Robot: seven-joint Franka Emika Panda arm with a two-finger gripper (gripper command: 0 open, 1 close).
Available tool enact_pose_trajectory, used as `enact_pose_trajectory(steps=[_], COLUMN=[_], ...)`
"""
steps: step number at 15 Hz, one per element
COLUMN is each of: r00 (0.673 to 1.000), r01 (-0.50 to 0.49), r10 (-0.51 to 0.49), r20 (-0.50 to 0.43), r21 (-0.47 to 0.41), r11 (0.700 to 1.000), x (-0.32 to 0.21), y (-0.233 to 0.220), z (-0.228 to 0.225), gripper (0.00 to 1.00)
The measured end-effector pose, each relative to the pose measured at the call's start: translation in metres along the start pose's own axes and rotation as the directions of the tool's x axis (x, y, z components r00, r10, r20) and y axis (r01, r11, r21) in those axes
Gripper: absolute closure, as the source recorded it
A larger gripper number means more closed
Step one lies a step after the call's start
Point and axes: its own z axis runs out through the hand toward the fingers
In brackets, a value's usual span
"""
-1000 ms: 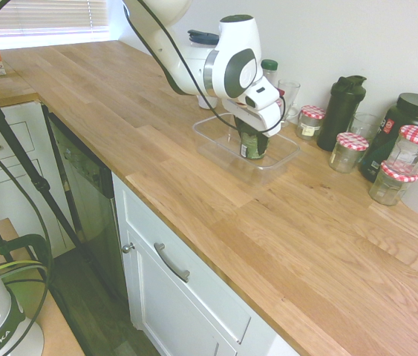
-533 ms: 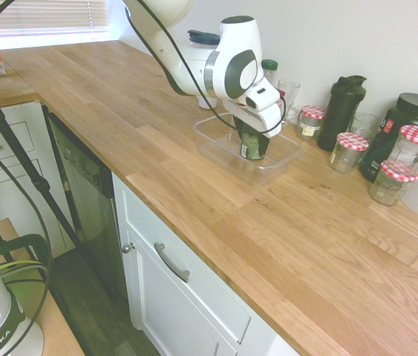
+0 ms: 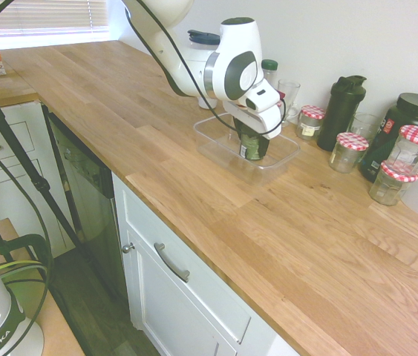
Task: Put the cereal into the container
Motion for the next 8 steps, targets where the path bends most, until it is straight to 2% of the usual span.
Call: enact_pose_trajectory(steps=[8], r00=[1.0], r01=[0.01], r10=[-0.01], r20=[0.008], r21=[0.001], r11=[1.0], x=[-0.013], y=[0.017], z=[-0.006], gripper=[0.0])
